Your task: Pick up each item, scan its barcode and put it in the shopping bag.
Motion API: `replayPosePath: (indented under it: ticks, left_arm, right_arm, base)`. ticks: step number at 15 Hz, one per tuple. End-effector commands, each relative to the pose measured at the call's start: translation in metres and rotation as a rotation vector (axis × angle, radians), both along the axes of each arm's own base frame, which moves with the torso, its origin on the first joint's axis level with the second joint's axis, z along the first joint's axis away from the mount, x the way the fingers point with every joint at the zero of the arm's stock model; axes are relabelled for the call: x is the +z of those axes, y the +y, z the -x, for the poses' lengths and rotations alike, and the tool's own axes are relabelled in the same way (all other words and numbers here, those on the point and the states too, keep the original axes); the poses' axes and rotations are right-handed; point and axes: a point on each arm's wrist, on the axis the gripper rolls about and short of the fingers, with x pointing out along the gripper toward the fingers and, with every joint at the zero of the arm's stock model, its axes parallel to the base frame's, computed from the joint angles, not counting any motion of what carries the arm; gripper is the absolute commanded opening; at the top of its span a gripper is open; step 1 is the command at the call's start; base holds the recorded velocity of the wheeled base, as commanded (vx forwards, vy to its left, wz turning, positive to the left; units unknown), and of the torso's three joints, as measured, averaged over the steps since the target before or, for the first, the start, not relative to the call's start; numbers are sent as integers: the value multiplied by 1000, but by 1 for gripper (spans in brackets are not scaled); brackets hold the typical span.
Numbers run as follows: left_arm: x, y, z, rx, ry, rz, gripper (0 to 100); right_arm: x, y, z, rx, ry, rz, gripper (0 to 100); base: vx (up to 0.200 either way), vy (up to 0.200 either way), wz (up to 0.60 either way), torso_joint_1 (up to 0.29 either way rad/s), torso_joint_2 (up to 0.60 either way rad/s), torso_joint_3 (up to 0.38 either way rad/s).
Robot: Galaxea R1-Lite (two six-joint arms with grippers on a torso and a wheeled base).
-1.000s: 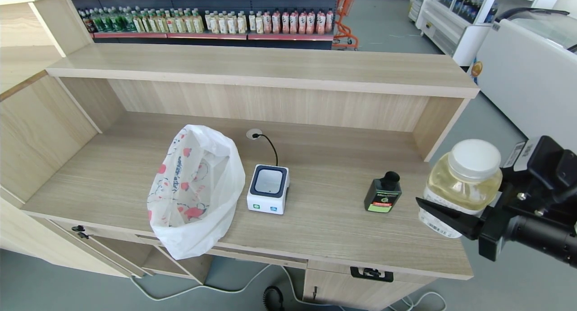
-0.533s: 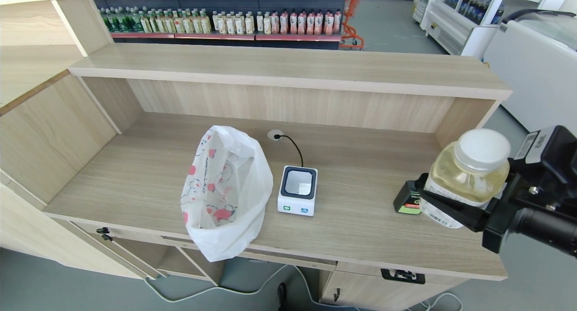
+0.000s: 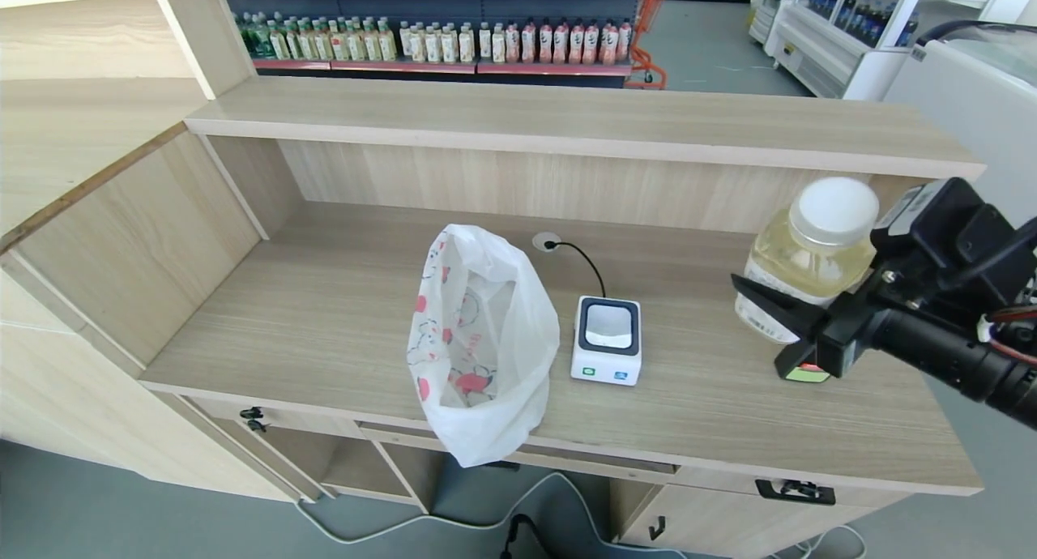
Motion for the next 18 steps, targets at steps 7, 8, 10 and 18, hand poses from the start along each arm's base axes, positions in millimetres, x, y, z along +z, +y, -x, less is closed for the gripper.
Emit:
replayPosePath:
  ticks: [7, 8, 10, 18]
  left_arm:
    - [0, 0, 0, 0, 0, 1, 100]
    - [0, 0, 0, 0, 0, 1, 100]
    - [0, 0, 0, 0, 0, 1, 100]
    - [0, 0, 0, 0, 0, 1, 100]
  right_arm:
    - [-44, 13, -91, 55, -99, 34, 0]
    - [-46, 17, -102, 81, -138, 29, 0]
    - [-50, 20, -120, 109, -183, 40, 0]
    - [-83, 14, -160, 289, -263, 96, 0]
  base:
    - [0, 57, 0, 1, 2, 1]
    - [0, 0, 0, 0, 0, 0]
    - [0, 0, 0, 0, 0, 0]
    - [0, 0, 0, 0, 0, 0]
